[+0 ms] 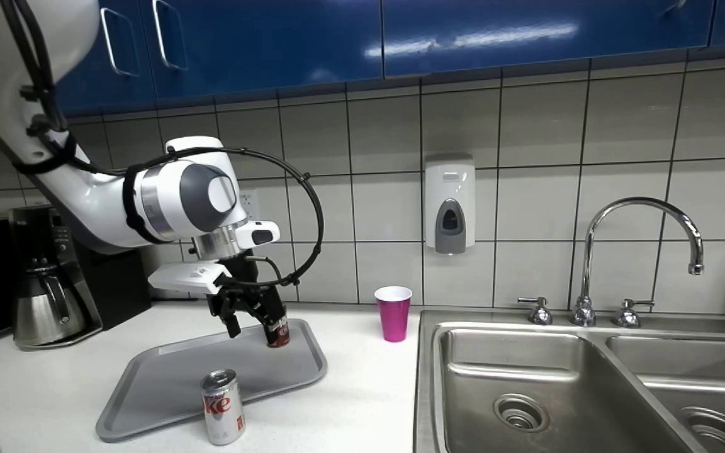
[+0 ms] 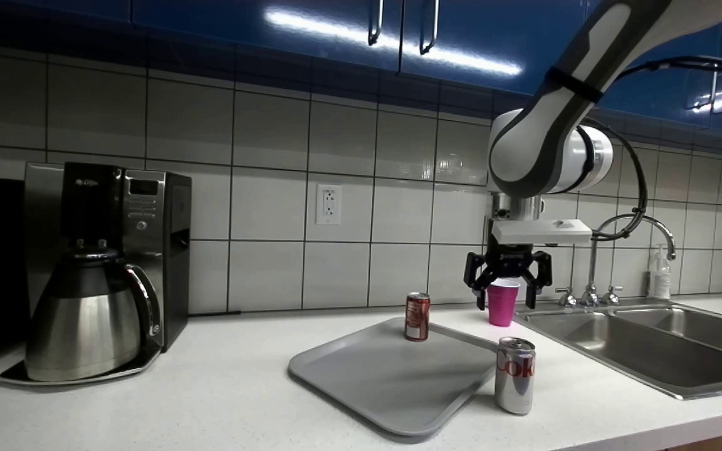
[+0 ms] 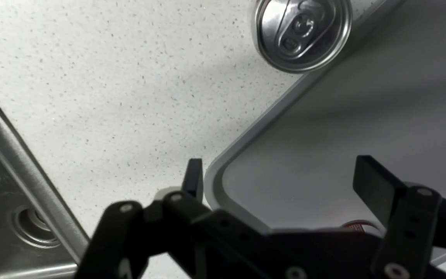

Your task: Pick up the silver coke can and put it on the kitchen counter, pick up the brown dr pepper can and put it on the kitchen counter

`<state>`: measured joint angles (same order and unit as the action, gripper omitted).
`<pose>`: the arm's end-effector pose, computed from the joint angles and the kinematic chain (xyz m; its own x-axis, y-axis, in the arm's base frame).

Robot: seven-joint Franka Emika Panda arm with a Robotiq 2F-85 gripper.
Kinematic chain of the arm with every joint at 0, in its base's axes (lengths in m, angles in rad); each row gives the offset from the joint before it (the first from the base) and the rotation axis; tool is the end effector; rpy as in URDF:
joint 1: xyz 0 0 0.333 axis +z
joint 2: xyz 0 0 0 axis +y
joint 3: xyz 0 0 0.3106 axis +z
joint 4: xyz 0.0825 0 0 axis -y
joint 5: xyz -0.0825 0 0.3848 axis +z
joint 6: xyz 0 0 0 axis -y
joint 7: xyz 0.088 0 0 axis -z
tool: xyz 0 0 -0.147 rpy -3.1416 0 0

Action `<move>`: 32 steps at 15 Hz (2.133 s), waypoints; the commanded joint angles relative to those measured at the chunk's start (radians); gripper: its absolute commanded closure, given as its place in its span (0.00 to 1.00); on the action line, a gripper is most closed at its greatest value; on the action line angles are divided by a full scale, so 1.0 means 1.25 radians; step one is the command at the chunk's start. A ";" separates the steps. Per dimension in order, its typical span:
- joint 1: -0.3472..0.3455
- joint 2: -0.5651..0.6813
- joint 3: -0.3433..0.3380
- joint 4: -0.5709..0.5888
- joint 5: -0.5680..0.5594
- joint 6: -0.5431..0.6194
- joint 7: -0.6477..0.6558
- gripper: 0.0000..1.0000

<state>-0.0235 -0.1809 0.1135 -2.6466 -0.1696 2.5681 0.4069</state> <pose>0.4314 0.0358 0.2671 0.9761 -0.1719 0.1329 -0.1834 -0.9798 0.0794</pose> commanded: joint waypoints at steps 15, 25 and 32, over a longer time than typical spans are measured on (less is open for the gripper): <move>0.014 0.203 -0.065 0.208 0.118 0.047 -0.217 0.00; 0.058 0.338 -0.044 0.360 0.157 0.045 -0.270 0.00; 0.079 0.411 -0.045 0.445 0.149 0.036 -0.265 0.00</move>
<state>0.0724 0.2851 0.0551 -2.1588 0.0197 2.6321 0.0943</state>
